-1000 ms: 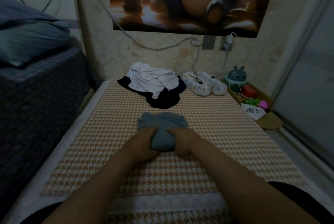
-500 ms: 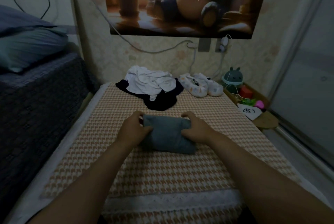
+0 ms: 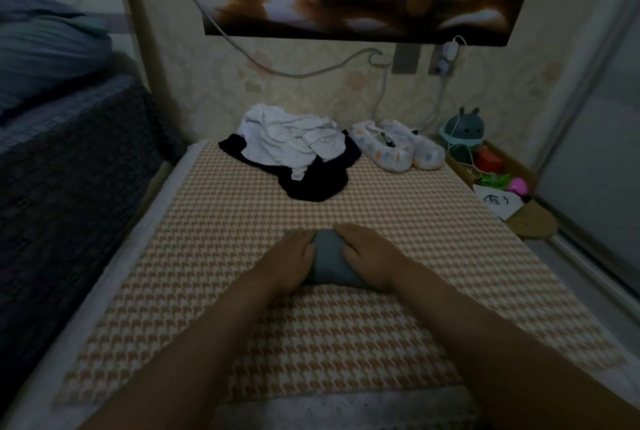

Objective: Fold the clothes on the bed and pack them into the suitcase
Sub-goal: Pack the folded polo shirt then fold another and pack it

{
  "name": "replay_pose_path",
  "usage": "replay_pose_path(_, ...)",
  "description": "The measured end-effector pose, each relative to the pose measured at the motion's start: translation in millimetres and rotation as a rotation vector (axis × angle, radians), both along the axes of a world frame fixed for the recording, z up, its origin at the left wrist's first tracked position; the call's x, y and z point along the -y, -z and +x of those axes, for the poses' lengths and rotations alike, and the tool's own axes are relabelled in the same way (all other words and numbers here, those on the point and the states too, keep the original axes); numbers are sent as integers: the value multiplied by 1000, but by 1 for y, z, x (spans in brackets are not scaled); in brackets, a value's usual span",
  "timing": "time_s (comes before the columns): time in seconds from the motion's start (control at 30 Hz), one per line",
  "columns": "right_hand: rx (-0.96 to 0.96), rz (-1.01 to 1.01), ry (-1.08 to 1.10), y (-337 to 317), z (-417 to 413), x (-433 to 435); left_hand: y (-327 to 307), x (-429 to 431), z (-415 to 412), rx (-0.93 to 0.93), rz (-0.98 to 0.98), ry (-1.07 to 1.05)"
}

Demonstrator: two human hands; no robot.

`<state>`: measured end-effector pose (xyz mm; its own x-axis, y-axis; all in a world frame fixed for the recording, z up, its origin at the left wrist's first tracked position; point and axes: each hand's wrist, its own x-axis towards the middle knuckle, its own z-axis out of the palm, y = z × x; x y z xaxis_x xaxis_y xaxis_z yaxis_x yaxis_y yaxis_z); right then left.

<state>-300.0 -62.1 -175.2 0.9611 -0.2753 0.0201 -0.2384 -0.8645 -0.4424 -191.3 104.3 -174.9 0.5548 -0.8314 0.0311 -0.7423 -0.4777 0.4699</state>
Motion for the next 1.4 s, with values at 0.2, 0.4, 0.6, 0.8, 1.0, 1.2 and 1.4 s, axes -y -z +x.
replay_pose_path(0.2,31,-106,25,11,4,4,1,12,9,-177,119,-248)
replay_pose_path(0.4,43,-169,63,10,-5,7,-13,24,6,-157,127,-400)
replay_pose_path(0.6,179,-186,44,0,-45,-7,-39,22,-20,-517,-12,-533)
replay_pose_path(0.8,145,76,59,-16,-84,-13,-43,18,-43,-434,-64,-279)
replay_pose_path(1.0,95,554,61,-59,-134,-4,-85,28,-100,-331,-320,180)
replay_pose_path(1.2,88,421,230,-108,-207,26,-112,70,-154,-249,-549,321)
replay_pose_path(1.4,211,-311,374,-103,-251,67,-103,121,-195,-107,-546,356)
